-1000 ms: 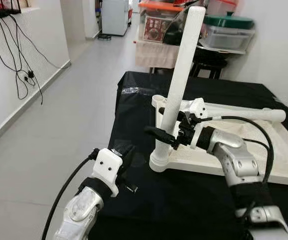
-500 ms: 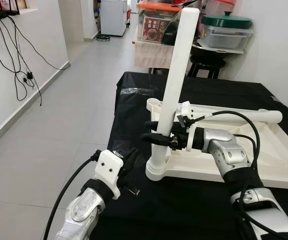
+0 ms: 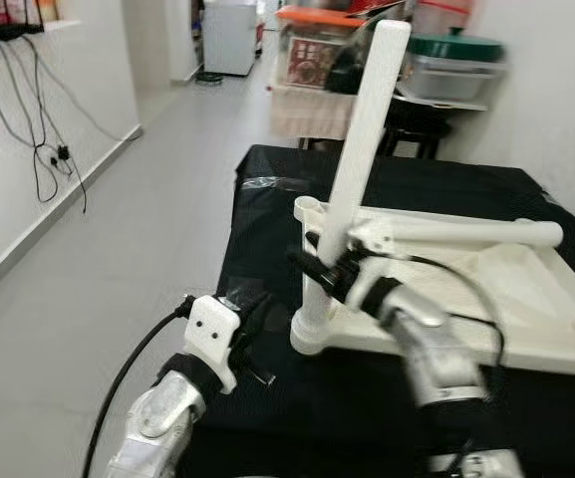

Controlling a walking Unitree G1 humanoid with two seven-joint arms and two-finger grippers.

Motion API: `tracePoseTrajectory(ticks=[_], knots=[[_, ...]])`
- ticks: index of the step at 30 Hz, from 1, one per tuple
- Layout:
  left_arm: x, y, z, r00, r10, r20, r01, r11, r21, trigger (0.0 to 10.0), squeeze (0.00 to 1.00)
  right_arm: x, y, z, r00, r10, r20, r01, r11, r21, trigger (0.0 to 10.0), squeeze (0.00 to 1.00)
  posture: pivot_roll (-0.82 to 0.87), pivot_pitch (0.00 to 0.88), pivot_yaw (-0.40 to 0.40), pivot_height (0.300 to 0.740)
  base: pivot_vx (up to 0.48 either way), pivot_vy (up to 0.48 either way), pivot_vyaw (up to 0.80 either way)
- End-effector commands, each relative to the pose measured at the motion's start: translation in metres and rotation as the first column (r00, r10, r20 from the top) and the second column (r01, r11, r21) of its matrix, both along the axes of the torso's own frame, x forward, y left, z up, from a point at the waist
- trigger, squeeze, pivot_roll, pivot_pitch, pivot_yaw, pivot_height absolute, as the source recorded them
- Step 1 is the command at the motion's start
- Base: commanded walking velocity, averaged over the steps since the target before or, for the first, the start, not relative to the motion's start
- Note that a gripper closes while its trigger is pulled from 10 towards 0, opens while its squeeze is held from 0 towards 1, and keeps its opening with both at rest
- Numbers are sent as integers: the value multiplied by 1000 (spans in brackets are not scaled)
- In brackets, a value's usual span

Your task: Building children table

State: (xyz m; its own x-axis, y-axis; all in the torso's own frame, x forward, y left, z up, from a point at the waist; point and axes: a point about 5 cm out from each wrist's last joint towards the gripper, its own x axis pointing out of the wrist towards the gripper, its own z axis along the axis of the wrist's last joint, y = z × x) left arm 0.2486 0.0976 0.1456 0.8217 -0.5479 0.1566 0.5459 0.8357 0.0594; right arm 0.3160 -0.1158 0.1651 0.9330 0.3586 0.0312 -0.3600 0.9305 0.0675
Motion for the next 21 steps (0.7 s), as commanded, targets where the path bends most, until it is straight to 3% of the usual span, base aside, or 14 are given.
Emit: tracePoseTrajectory(ticks=[1, 3, 4, 9, 10, 11, 14, 19, 20, 21], knots=[[1, 2, -2, 1000, -2, -10, 2, 1000, 6, 10000, 0, -14, -2, -34, 984, -1, -178, -1, 1000, -12, 0, 0, 25, 0, -63, 740, 0, 0, 0], [2, 2, -2, 1000, -3, -9, 3, 1000, 10, 10000, 0, -15, 1, -33, 986, 30, -165, -33, 999, -13, 0, 0, 28, 0, -62, 740, 0, 0, 0], [3, 1, -3, 1000, -11, -11, 11, 1000, 14, 10000, 0, -4, 1, -26, 990, 63, -124, -70, 996, -49, 0, 0, 32, 0, -74, 740, 0, 0, 0], [4, 2, -2, 1000, 0, -7, 0, 1000, 16, 10000, 0, -1, 3, -21, 992, 46, -119, -55, 996, -74, 0, 0, 33, 0, -73, 740, 0, 0, 0], [4, 2, -2, 1000, 9, -4, -9, 1000, 17, 10000, 0, -2, 6, -19, 992, 38, -119, -47, 996, -79, 8118, 0, 39, 0, -75, 740, 0, 0, 0], [4, 2, -2, 1000, 13, -2, -13, 1000, 19, 10000, 0, -3, 12, -14, 990, 96, -103, -103, 993, -66, 10000, 1000, 42, 0, -78, 740, 0, 0, 0], [5, 2, -3, 1000, 12, -2, -12, 1000, 21, 10000, 0, -5, 21, -1, 971, 234, -55, -235, 971, -32, 10000, 1000, 41, 0, -75, 740, 0, 0, 0], [5, 1, -3, 1000, 3, -5, -3, 1000, 17, 10000, 0, -1, 23, 10, 948, 319, 0, -318, 947, -44, 10000, 1000, 38, 0, -77, 740, 0, 0, 0], [6, 0, -3, 1000, 1, -6, 0, 1000, 17, 10000, 0, 3, 21, 17, 919, 392, 34, -389, 919, -68, 10000, 1000, 42, 0, -79, 740, 0, 0, 0], [6, 0, -3, 1000, 0, -5, 0, 1000, 16, 10000, 0, 6, 18, 24, 872, 486, 52, -479, 871, -108, 10000, 690, 44, 0, -80, 740, 0, 0, 0]])
